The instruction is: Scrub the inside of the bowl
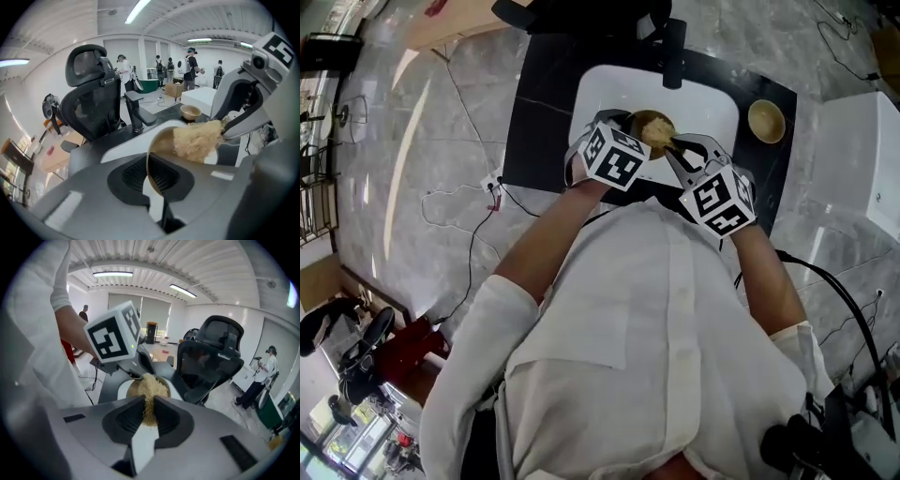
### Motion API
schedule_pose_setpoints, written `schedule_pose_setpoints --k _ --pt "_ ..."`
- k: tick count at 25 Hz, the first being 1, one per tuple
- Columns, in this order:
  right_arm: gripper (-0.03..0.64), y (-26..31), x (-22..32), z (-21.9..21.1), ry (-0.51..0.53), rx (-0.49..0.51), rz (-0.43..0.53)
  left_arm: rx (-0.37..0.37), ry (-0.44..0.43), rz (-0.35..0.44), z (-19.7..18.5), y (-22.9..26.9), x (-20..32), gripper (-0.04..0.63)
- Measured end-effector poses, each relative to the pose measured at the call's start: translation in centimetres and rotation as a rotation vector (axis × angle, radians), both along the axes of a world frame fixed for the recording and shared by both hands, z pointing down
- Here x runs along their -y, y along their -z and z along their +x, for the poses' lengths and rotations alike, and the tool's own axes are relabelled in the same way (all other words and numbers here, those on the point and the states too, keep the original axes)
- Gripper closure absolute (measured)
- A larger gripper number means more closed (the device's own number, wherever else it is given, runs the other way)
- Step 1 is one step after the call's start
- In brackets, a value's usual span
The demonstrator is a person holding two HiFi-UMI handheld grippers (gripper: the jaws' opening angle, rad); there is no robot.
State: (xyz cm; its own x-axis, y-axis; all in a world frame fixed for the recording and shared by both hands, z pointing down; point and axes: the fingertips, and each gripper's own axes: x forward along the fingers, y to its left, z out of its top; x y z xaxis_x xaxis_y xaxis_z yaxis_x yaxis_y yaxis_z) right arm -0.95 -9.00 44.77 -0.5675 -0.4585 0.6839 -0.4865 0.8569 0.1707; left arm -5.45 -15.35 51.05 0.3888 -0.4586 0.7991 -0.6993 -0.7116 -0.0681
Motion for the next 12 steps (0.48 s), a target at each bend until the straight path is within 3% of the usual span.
schedule_pose_setpoints --k 9,12 --pt "0.571 -1.6 0.9 -1.2 0.143 -0.319 0.110 0.134 -0.118 0.096 0.3 0.8 -1.4 0.583" --pt "0.571 -2.4 0.9 -0.6 0.136 -0.379 0.108 0.135 -0.122 0.119 0.8 1.3 -1.6 0.583"
